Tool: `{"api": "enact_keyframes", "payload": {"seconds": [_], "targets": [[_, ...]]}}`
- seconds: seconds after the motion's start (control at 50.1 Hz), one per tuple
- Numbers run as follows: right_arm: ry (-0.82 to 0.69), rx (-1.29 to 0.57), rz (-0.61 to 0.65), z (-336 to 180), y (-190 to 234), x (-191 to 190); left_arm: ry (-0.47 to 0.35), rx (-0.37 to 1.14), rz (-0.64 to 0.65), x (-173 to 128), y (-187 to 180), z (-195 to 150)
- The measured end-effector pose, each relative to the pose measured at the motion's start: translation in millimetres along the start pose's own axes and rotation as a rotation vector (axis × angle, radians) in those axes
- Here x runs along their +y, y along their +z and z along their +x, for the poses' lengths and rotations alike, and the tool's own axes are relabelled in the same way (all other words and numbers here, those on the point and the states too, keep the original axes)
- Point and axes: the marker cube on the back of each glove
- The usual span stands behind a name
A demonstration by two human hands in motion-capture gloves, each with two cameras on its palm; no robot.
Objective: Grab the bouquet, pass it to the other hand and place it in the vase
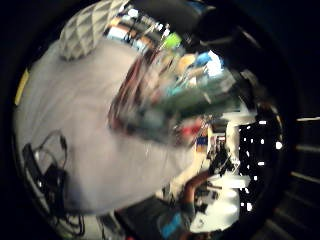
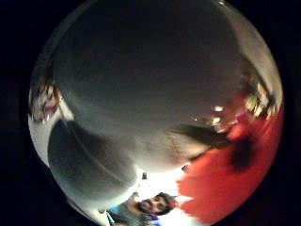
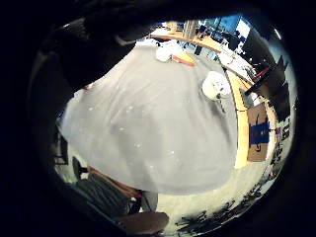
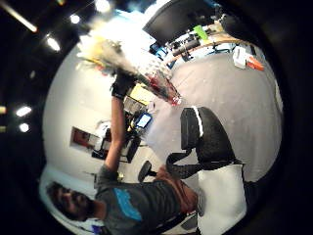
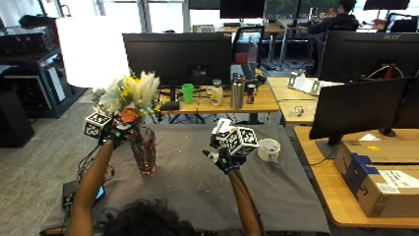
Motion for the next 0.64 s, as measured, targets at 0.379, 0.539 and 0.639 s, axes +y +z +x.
{"api": "enact_keyframes", "payload": {"seconds": [0.379,0.539,0.639], "targets": [[-0.048,-0.006,0.008,-21.2,-0.9,1.8,0.038,-0.198,0.195,74.0,-45.0,7.9],[-0.053,-0.011,-0.001,-26.6,4.8,0.9,0.147,-0.156,0.263,82.7,-66.7,6.7],[-0.055,-0.006,-0.005,-31.9,4.2,3.3,0.183,-0.16,0.291,85.7,-71.7,5.4]]}}
